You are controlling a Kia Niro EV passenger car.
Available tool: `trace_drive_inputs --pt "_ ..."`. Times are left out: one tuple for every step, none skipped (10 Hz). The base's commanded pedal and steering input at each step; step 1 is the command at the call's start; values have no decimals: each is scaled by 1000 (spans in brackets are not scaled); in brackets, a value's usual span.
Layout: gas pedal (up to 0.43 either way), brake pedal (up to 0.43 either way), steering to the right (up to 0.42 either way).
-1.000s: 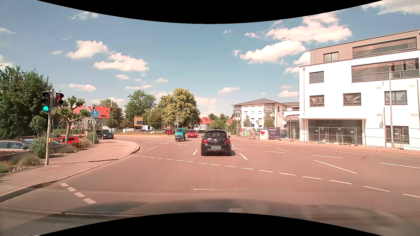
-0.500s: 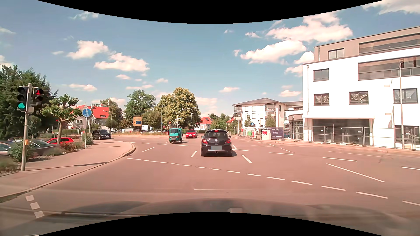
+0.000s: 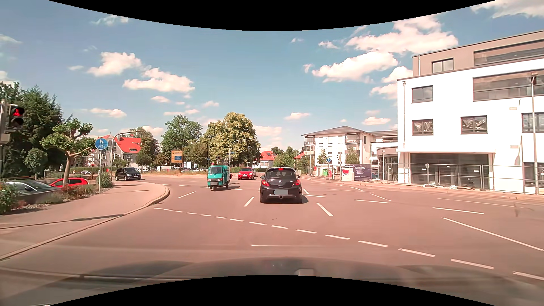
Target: Follow the waypoints while adhering to traffic rules and regulations
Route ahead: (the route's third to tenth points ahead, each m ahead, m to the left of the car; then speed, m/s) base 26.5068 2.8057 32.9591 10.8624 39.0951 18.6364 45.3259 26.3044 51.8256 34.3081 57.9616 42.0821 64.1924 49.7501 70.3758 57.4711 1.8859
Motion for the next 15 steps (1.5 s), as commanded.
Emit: trace_drive_inputs --pt "0 140 -12" --pt "0 140 -12" --pt "0 140 -12" --pt "0 146 -12" --pt "0 165 -12" --pt "0 171 -12" --pt "0 171 -12" --pt "0 171 -12" --pt "0 171 -12" --pt "0 177 -12" --pt "0 171 -12" --pt "0 171 -12" --pt "0 177 -12" --pt "0 171 -12" --pt "0 171 -12"
